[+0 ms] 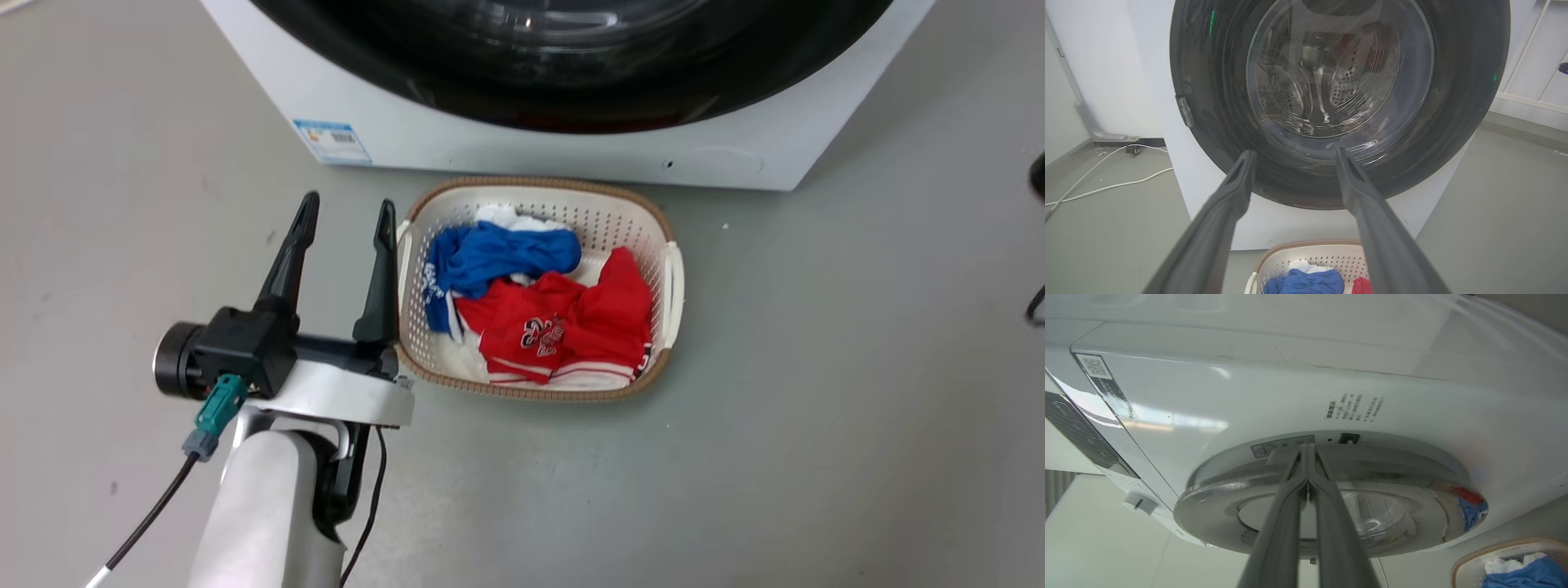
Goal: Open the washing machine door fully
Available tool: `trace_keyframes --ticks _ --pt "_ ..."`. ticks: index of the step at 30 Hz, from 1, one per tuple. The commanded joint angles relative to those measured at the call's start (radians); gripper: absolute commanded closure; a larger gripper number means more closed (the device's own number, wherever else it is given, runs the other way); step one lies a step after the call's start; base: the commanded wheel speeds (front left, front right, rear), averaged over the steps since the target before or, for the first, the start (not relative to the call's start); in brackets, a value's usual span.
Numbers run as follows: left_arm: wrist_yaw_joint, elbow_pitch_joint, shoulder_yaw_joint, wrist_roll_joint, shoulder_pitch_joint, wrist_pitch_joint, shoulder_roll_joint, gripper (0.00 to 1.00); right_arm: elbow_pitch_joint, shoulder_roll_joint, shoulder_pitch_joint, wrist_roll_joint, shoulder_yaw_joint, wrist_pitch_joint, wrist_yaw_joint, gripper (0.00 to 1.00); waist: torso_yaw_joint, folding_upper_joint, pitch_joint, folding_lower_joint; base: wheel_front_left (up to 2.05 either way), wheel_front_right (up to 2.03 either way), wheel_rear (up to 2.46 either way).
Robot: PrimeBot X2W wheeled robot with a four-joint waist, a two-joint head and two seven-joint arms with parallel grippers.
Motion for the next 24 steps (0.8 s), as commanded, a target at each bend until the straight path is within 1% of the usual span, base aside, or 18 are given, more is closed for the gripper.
trace_keyframes --ticks 1,5,10,20,24 --pt "-0.002 -0.015 -0.008 0.005 -0.023 -0.003 -0.003 0.0 0.039 -0.017 -0.066 -0.018 0.019 0.028 0.0 1.0 0.027 0.0 0.05 -0.0001 0.0 0.0 0.0" --pt "-0.003 -0.04 -0.024 0.007 -0.05 -0.003 -0.006 0.0 0.122 -0.05 -0.2 -0.071 0.065 0.074 0.0 1.0 0.043 0.0 0.09 -0.0001 0.0 0.0 0.0" --pt "-0.004 -0.053 -0.038 -0.001 -0.069 -0.003 -0.007 0.0 0.197 -0.059 -0.325 -0.127 0.102 0.107 0.0 1.0 0.058 0.0 0.114 -0.0001 0.0 0.0 0.0" --pt "0.0 -0.055 -0.052 0.0 -0.086 -0.003 -0.008 0.0 0.294 -0.033 -0.456 -0.206 0.152 0.148 0.0 1.0 0.066 0.0 0.147 -0.0001 0.0 0.0 0.0" --pt "0.008 -0.056 -0.06 -0.008 -0.094 -0.003 -0.008 0.0 0.289 -0.025 -0.479 -0.225 0.175 0.199 0.0 1.0 0.069 0.0 0.158 -0.0001 0.0 0.0 0.0"
